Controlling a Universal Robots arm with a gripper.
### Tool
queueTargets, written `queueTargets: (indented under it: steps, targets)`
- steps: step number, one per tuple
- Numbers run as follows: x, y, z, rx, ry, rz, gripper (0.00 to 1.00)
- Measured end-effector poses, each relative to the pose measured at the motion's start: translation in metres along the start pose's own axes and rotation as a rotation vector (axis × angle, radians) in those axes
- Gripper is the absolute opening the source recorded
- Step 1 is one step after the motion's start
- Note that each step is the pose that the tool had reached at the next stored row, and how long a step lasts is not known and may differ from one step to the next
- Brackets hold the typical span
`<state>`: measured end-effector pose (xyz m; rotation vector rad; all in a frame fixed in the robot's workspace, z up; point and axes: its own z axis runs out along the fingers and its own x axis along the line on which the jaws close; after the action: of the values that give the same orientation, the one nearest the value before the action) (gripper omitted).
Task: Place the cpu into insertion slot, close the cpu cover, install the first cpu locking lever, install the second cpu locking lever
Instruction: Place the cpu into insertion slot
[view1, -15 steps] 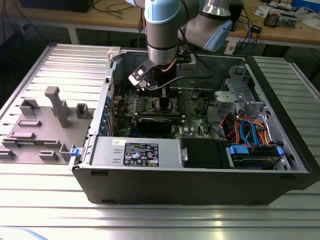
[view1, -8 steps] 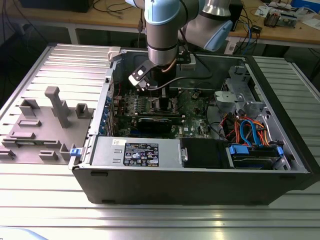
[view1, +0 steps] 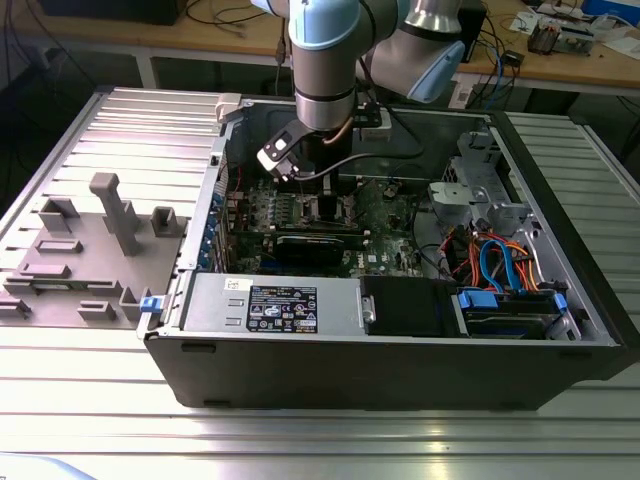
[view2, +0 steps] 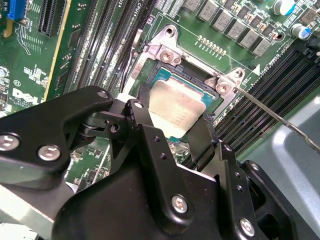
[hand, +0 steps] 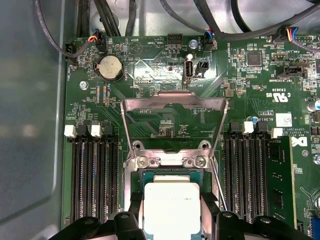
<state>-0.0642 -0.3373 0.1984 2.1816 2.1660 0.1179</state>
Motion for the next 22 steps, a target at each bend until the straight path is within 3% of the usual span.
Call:
queueTargets:
  steps: [9,11,17,22]
  targets:
    - [0.0001,0.0000,0.0000,-0.0002,-0.0001,0.000,0.54]
    - [0.0001,0.0000,0.0000,0.0000,-0.0005,0.000,0.62]
    - [0.0001,0.0001,-0.0002,0.0001,-0.0016,0.000,0.62]
    - [0.0001,0.0010,-0.0062,0.0053,-0.0016,0.000,0.62]
